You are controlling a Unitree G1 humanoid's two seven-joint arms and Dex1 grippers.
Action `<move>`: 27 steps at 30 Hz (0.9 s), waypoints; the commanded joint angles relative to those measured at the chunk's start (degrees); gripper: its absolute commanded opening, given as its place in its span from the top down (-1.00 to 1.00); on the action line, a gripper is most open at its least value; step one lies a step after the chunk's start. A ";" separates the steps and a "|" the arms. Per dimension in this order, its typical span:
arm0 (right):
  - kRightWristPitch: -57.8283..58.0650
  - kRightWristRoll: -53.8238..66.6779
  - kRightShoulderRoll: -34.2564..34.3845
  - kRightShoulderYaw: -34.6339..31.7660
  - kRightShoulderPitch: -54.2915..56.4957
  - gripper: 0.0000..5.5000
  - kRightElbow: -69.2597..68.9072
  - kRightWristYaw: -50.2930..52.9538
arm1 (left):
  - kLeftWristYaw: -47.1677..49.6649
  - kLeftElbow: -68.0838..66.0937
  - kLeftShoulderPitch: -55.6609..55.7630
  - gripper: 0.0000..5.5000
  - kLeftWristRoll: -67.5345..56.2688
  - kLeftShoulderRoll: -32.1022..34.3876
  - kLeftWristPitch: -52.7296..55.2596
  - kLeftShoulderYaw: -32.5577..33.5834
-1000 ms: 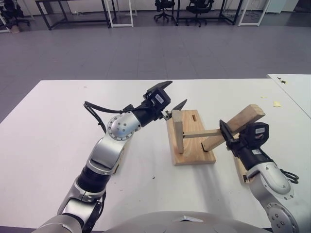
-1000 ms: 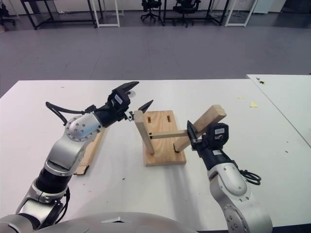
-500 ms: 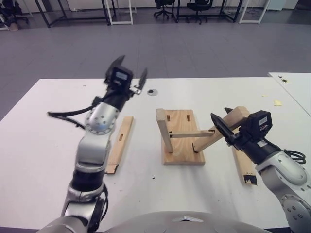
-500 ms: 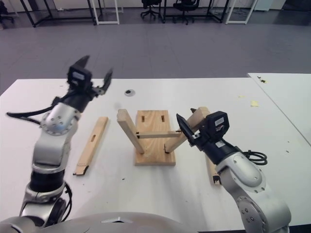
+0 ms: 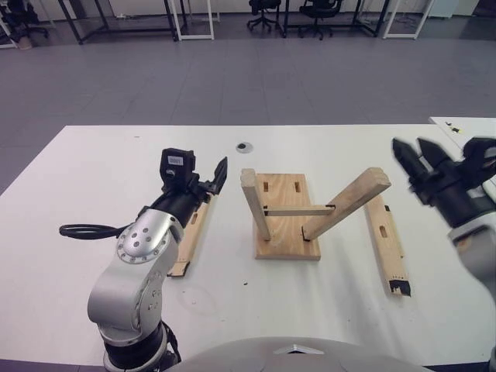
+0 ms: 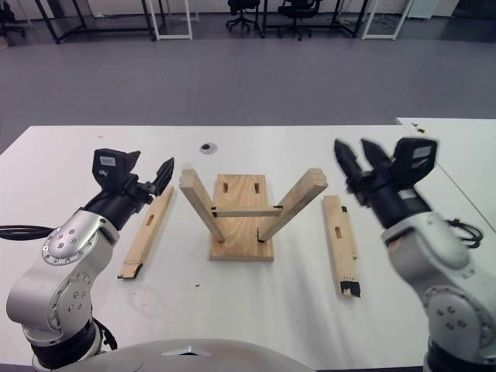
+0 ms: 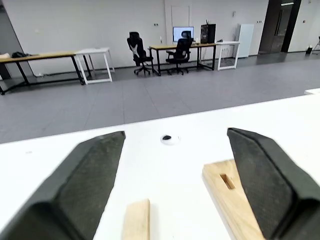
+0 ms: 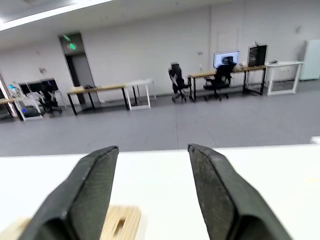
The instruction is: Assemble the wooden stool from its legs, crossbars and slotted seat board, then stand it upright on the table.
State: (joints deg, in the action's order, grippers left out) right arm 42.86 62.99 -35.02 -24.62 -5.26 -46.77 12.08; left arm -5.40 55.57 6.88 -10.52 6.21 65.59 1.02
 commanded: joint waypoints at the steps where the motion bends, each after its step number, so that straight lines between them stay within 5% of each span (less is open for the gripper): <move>1: 3.78 -3.06 -0.21 5.03 -2.31 0.06 -4.68 4.39 | 3.11 2.72 1.12 -0.37 0.56 -0.52 6.02 -3.08; 11: 14.59 -10.72 -12.13 15.27 8.21 0.06 -11.61 3.80 | 6.85 0.91 10.82 -0.37 1.78 -2.17 11.20 -12.50; 17: 18.02 -13.90 -9.36 14.60 10.55 0.06 -10.16 4.89 | 6.11 -1.28 7.21 -0.37 2.46 -2.04 7.68 -14.39; 21: 14.70 -20.37 -7.57 6.96 8.92 0.06 -4.86 4.54 | -0.32 -3.09 2.59 -0.37 3.59 10.41 1.55 -0.41; 24: 7.72 -23.15 -10.31 -0.27 18.77 0.06 5.70 -1.43 | -7.76 -8.75 5.63 -0.37 4.15 24.23 -4.91 10.48; 25: 5.63 -21.34 -9.60 -1.03 22.43 0.06 7.34 -3.97 | -8.98 -9.99 10.44 -0.37 2.23 24.38 -6.38 13.13; 27: 3.83 -12.50 -5.08 -1.17 27.56 0.06 8.12 -8.21 | -10.09 -7.99 23.32 -0.37 -12.35 12.06 -5.30 17.18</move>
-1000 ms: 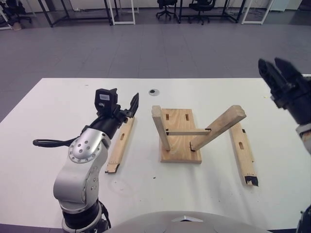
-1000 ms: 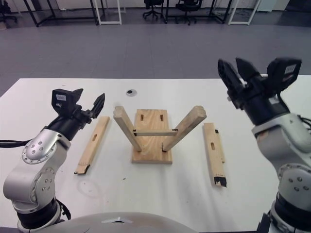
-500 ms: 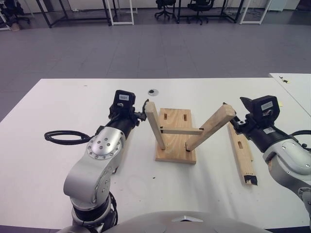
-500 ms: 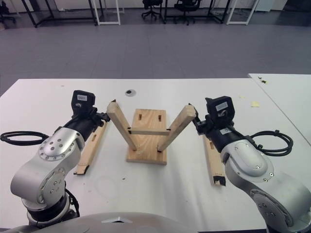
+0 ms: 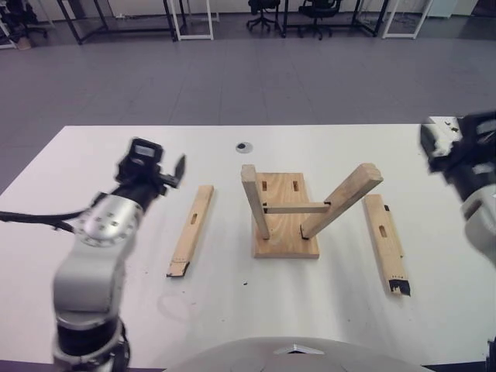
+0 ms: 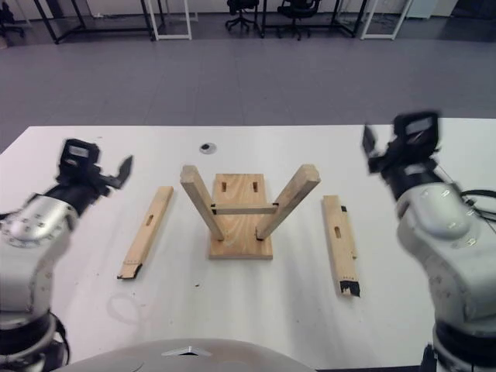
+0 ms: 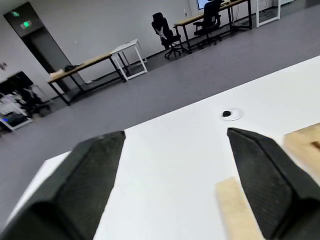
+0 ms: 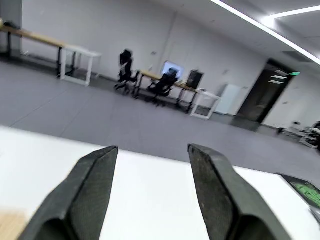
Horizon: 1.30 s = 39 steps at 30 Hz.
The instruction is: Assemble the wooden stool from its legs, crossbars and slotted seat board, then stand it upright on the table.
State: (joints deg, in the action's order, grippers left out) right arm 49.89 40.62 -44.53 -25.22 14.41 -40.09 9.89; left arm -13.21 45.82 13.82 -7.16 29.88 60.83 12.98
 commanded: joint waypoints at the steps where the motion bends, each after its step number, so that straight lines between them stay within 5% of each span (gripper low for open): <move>1: -3.06 14.24 6.93 0.04 8.83 0.06 1.33 -6.30 | -2.55 3.35 17.54 -0.37 -20.84 -16.80 0.03 4.12; 5: 0.63 24.45 14.06 6.12 1.87 0.06 0.48 -4.21 | -1.49 1.85 7.25 -0.37 -24.68 -23.08 -0.22 -5.98; 11: 2.85 24.30 14.93 11.94 -4.83 0.06 1.59 -2.33 | -2.58 -8.35 0.86 -0.37 -20.15 -19.34 -6.86 -13.39; 16: -3.11 33.88 12.50 4.49 9.75 0.06 3.62 2.45 | -0.58 -5.98 9.92 -0.37 -25.71 -21.24 -9.65 -7.66; 19: -2.36 28.81 5.53 2.39 9.54 0.06 9.84 -2.48 | 2.40 -6.01 17.28 -0.37 -32.04 -21.51 -10.75 0.27; 23: -7.61 5.43 -6.54 24.55 -2.09 0.06 13.16 -25.11 | -2.12 -8.44 13.63 -0.37 -37.18 -11.78 -10.52 10.13; 27: -10.38 10.14 -6.18 26.03 -4.36 0.06 2.81 -41.86 | -19.25 -13.00 -6.34 -0.37 -28.24 8.28 -14.27 10.40; 32: -8.57 15.06 -2.83 27.80 -3.42 0.06 -4.96 -42.37 | -37.85 -12.42 -28.13 -0.37 -17.95 23.21 -24.88 3.23; 39: -22.24 -25.67 -5.44 41.90 3.30 0.06 34.19 -40.88 | -42.79 -20.57 -18.06 -0.37 1.53 22.31 -41.02 -24.66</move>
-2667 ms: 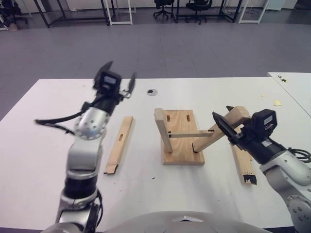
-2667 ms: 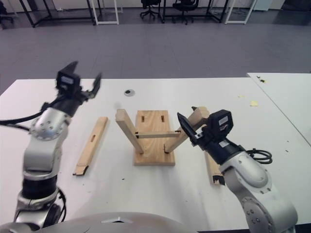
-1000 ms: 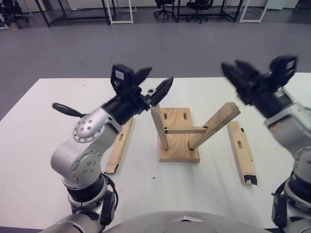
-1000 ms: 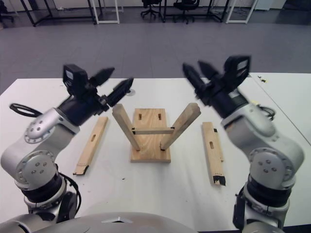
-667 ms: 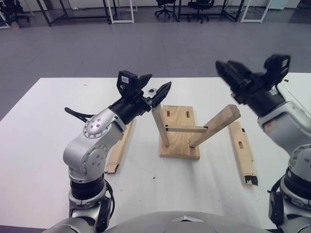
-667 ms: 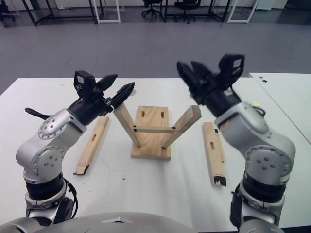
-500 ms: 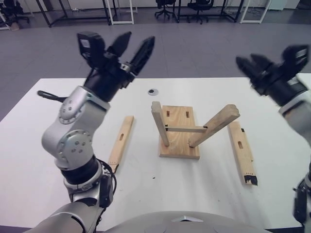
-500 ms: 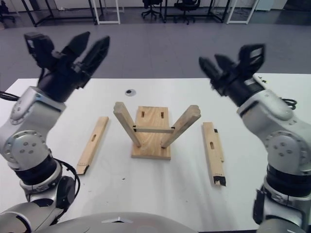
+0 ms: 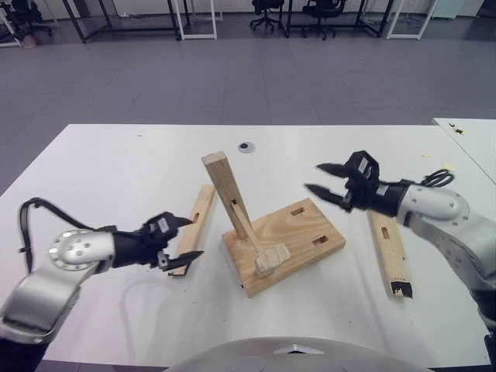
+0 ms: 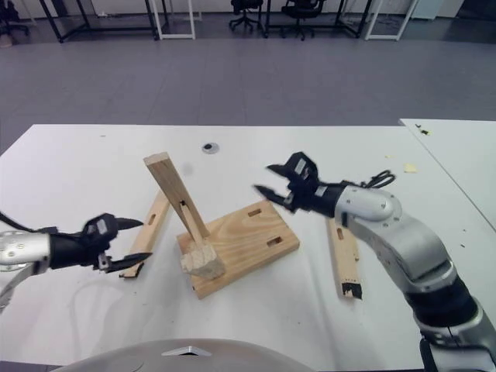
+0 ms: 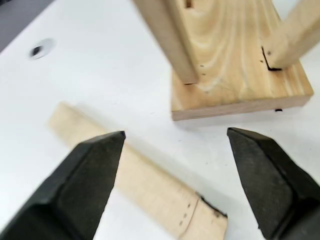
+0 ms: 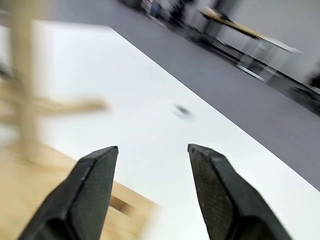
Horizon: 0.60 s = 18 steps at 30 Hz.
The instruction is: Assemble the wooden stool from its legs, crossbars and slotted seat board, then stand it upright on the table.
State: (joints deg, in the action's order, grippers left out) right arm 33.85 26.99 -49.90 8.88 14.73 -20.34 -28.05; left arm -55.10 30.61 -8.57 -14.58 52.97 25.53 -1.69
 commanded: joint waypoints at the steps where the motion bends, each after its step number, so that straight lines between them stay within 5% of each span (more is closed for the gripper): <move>1: -8.95 -16.47 0.16 10.78 3.22 0.06 18.93 -4.21 | -0.95 -8.20 6.35 -0.37 12.08 -1.82 -8.33 -13.27; 6: -12.90 -18.99 -4.57 14.34 -4.04 0.06 14.42 -18.70 | 7.07 -27.85 21.36 -0.37 18.97 -16.72 -21.27 -18.83; 11: -5.71 -4.20 -15.57 -2.77 -17.50 0.06 -4.35 -29.78 | 12.49 -62.07 45.33 -0.37 17.85 -28.26 -35.55 -13.84; 14: -5.54 -6.72 -16.09 -9.35 -10.91 0.06 0.70 -26.55 | 13.15 -72.08 47.37 -0.37 19.40 -23.73 -43.47 -11.21; 18: -9.79 -13.71 -6.22 -3.48 -4.28 0.06 7.54 -20.33 | 5.17 -58.36 31.30 -0.37 14.75 -11.05 -46.86 -5.97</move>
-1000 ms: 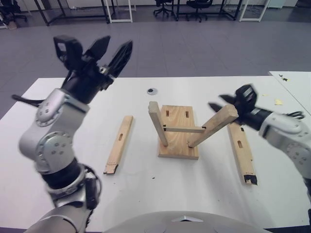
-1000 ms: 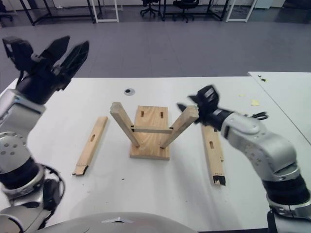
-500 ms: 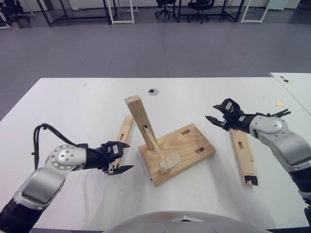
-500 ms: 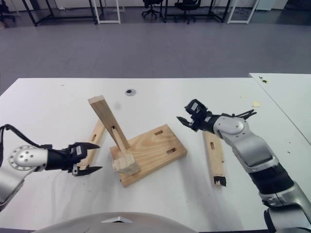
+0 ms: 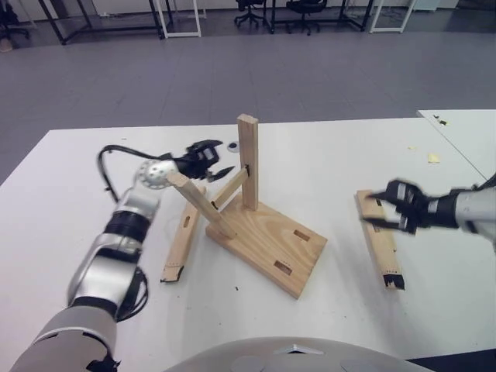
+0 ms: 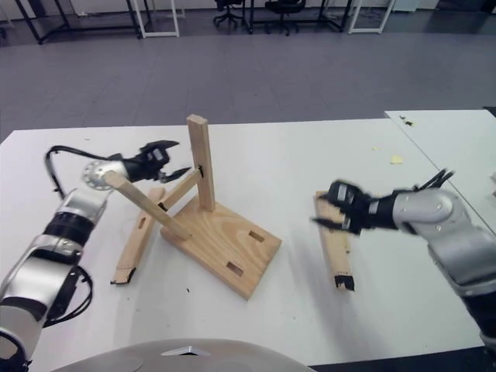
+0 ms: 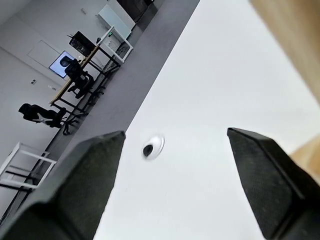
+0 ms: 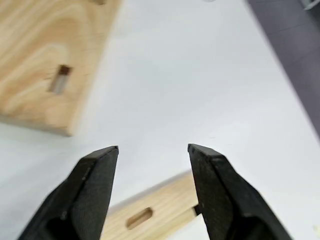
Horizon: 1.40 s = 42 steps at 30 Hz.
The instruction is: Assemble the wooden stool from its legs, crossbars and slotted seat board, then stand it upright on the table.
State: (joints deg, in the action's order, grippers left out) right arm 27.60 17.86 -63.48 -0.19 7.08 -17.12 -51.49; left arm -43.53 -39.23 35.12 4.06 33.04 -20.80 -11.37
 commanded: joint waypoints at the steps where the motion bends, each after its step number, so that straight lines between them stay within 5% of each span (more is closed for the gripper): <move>1: -5.46 -6.67 10.10 8.06 4.05 0.06 6.67 3.92 | -9.39 18.07 -17.43 -0.37 -6.41 11.46 0.67 4.65; 7: -12.53 -15.17 20.84 17.70 12.14 0.06 25.44 2.08 | -14.08 46.04 -29.23 -0.37 -11.82 12.77 10.47 1.29; 13: -17.32 -18.91 26.57 22.83 16.39 0.06 34.03 -3.82 | -9.37 39.09 -29.03 -0.37 5.37 9.44 5.63 -8.34; 18: -12.50 -14.62 22.42 23.03 7.92 0.06 21.93 -12.26 | 0.05 23.50 -19.02 -0.37 10.97 0.08 0.01 -10.41; 25: -5.78 -11.23 27.20 12.73 2.78 0.06 15.87 1.09 | 7.48 3.70 -7.19 -0.37 11.56 -7.76 -6.40 -9.21; 32: 8.37 -9.06 30.43 -13.72 -6.45 0.06 0.55 23.87 | 1.95 35.17 -29.73 -0.37 -0.43 4.69 5.65 2.49; 35: 9.21 -8.46 33.06 -12.44 -10.02 0.06 -1.67 25.53 | -1.29 46.37 -37.24 -0.37 5.25 8.76 9.48 -1.22; 42: 6.75 -12.43 30.47 -8.94 -10.67 0.06 0.27 25.68 | -4.88 49.39 -39.31 -0.37 15.51 13.30 9.20 -7.43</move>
State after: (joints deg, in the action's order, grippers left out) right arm 34.79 6.03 -31.53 -10.71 -3.27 -16.43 -24.46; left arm -46.15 10.16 -1.61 16.71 44.59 -12.77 -16.88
